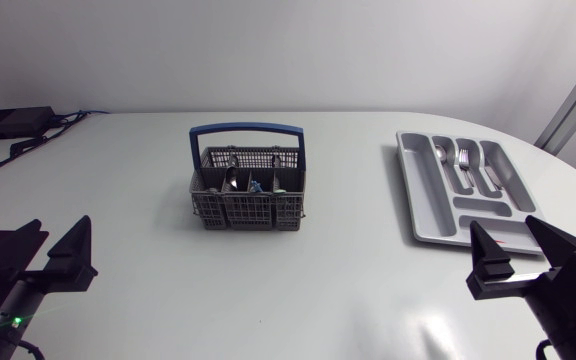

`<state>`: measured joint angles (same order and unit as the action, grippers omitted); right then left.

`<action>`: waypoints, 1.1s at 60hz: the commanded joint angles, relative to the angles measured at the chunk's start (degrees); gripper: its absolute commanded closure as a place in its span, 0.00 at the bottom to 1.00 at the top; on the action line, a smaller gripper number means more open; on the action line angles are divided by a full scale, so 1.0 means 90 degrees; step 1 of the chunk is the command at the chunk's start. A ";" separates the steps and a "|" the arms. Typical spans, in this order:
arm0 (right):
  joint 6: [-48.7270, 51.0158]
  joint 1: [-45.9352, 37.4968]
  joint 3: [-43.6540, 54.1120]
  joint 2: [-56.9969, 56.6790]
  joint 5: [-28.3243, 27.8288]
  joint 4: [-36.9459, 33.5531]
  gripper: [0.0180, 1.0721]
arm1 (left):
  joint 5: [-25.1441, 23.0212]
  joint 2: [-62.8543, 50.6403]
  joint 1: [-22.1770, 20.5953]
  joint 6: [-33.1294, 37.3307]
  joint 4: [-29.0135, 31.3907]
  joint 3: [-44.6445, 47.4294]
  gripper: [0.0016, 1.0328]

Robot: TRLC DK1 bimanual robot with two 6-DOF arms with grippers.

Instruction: Unload the cutlery basket into the drawer organizer.

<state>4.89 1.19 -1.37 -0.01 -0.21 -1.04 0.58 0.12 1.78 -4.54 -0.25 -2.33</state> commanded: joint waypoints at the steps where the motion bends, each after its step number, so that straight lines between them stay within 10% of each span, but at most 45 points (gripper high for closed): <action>1: -0.0152 0.0024 0.0152 -0.0028 -0.0016 0.0067 0.04 | 0.0082 0.0065 0.0007 -0.0082 0.0116 0.0229 0.04; 26: -0.0152 0.0122 -0.0063 0.0011 0.0101 0.0330 0.04 | 0.0082 -0.0140 0.0056 -0.0121 0.0145 -0.0601 0.08; 66: -0.0728 0.1225 -0.2202 0.4142 0.0443 0.0613 0.04 | 0.0072 -0.5111 -0.1555 -0.0619 0.1034 -0.3814 0.10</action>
<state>1.39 11.31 -18.20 33.15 3.25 4.82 0.97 -41.30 -10.79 -8.01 7.60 -32.73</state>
